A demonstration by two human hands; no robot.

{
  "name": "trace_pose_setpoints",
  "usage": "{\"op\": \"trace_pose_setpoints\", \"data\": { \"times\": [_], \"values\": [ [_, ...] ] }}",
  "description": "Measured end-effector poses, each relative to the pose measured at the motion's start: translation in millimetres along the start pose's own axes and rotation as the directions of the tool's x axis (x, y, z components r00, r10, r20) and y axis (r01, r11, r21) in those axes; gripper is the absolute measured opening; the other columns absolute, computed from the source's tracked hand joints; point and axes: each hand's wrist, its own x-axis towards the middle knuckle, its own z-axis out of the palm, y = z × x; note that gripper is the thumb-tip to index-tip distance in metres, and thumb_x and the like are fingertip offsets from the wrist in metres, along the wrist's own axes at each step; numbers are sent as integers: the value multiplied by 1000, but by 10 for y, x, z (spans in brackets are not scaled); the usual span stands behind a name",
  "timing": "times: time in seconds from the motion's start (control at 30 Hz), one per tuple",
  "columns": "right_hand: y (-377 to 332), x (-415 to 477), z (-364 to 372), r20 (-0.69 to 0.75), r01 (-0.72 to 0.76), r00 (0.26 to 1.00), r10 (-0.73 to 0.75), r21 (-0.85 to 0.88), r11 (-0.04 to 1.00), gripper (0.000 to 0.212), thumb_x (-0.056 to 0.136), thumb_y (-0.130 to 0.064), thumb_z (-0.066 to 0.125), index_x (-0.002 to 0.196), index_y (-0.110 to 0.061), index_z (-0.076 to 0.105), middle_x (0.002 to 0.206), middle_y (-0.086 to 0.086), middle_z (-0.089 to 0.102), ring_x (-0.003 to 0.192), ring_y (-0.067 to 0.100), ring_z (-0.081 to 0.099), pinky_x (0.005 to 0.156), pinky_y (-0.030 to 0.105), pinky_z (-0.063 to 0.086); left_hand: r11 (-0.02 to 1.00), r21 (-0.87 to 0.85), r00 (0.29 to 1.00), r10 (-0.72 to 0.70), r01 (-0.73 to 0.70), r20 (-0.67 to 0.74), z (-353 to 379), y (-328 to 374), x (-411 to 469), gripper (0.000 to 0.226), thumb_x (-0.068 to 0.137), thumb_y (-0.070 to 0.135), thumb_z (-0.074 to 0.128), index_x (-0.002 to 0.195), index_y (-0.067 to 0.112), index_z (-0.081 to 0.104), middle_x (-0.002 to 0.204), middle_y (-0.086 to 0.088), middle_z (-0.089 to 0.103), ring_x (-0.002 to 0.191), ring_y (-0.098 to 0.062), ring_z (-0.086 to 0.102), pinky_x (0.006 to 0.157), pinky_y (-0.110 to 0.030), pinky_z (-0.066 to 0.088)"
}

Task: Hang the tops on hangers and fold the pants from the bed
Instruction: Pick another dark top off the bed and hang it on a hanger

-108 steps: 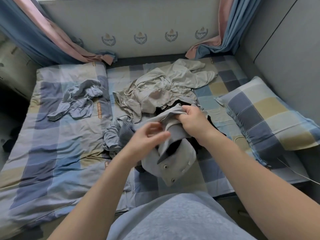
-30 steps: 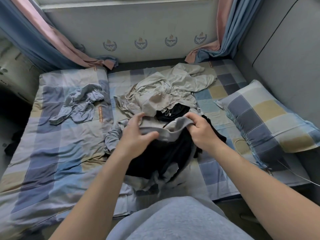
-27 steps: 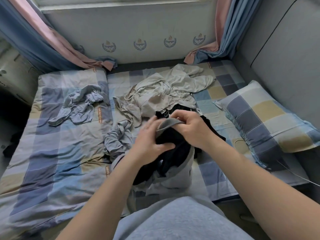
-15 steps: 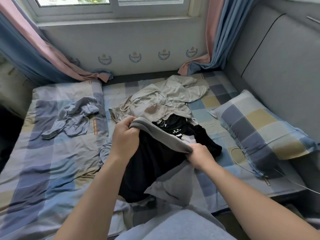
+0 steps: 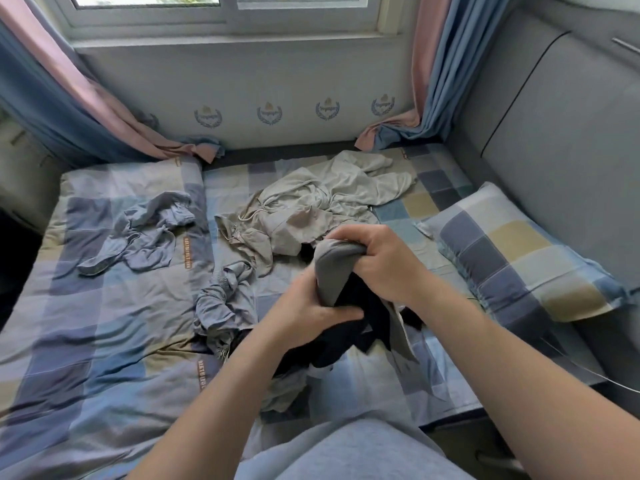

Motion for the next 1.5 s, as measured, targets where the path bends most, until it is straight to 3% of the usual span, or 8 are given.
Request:
{"op": "trace_pose_setpoints", "data": {
  "times": [0.1,0.33,0.6,0.9,1.1,1.2,1.3,1.5],
  "values": [
    [-62,48,-79,20,-9,1000,12,-137,991,34,70,3,54,88,-21,69,81,-3,68,80,16,62,71,30,49,999,-31,997,-11,9,-80,36,5,59,9,90,23,71,97,29,70,80,17,72,77,-2,66,67,-22,49],
    [544,-190,-189,30,-331,910,414,-549,767,20,82,-24,69,68,-31,57,70,-7,60,75,20,61,66,38,50,997,-76,970,-3,-15,-243,-391,-35,105,40,81,9,53,99,38,76,98,7,77,99,-14,70,90,-39,56],
    [576,-281,-266,-247,-358,894,373,104,928,20,99,-18,55,82,-13,65,74,11,64,70,14,57,65,34,45,973,-210,965,-143,97,-219,-402,-28,91,27,93,12,57,96,33,74,94,9,76,90,-5,69,72,-13,52],
    [38,387,-427,-439,-185,846,303,292,938,18,91,0,59,91,-14,70,83,2,70,77,12,66,64,25,56,948,-61,943,-301,312,140,-51,24,52,17,91,17,73,105,26,67,105,-3,75,99,-19,72,91,-39,57],
    [520,233,-388,-501,-422,776,384,40,906,60,89,-48,66,139,-29,40,145,-2,44,129,16,43,108,38,36,656,-563,840,-525,503,139,-198,153,70,30,90,31,72,113,12,72,105,-9,77,95,-27,75,85,-41,61],
    [761,-154,-211,-323,-404,833,449,198,893,103,68,-81,66,151,-40,21,159,-10,25,139,4,24,108,33,25,602,-640,843,-520,477,139,-240,202,70,42,86,36,72,117,8,71,111,-13,75,101,-29,73,83,-40,60],
    [996,-451,83,42,-494,850,526,413,765,117,66,-68,78,158,-36,12,158,-14,25,140,0,26,107,29,31,559,-712,869,-472,424,147,-268,247,81,44,82,37,73,113,6,75,113,-15,74,102,-31,73,74,-37,61],
    [1236,-613,551,191,-654,755,627,274,705,20,96,-25,67,115,-22,69,113,-8,73,106,1,67,72,8,49,573,-719,885,-446,395,131,-390,349,160,49,76,36,76,114,4,74,113,-17,74,101,-31,73,70,-38,61]
  ]
}}
